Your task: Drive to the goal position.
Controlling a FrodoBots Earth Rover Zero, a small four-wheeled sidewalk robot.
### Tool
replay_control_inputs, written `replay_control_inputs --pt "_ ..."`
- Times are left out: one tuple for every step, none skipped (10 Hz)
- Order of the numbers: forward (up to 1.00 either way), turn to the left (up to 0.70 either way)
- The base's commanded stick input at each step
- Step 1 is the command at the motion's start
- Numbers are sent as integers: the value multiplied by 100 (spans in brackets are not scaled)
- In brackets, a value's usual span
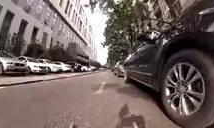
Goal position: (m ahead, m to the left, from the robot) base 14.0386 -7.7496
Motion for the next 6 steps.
replay_control_inputs --pt "70 0" --pt "70 0" --pt "70 0" --pt "70 0" --pt "70 0" --pt "70 0"
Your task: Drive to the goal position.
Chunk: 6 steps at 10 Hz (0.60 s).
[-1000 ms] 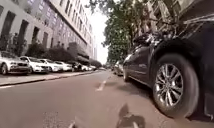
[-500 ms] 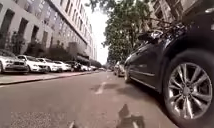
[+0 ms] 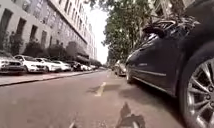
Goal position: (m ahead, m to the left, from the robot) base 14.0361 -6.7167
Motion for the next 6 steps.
replay_control_inputs --pt "70 0" --pt "70 0" --pt "70 0" --pt "70 0" --pt "70 0" --pt "70 0"
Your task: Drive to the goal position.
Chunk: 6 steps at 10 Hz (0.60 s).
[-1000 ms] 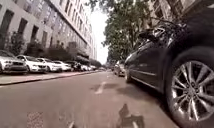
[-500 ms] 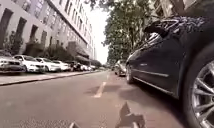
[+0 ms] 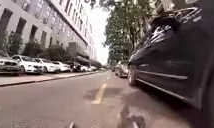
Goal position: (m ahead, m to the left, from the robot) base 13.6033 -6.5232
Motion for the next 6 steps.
replay_control_inputs --pt "70 0" --pt "70 0" --pt "70 0" --pt "70 0" --pt "70 0" --pt "70 0"
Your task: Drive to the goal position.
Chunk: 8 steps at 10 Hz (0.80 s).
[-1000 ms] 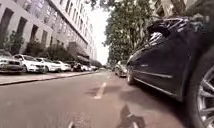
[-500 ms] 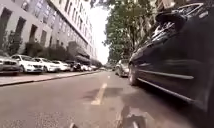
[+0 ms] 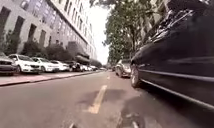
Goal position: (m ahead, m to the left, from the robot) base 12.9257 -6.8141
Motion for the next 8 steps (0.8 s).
replay_control_inputs --pt "70 0" --pt "70 0" --pt "70 0" --pt "70 0" --pt "70 0" --pt "70 0" --pt "70 0" --pt "70 0"
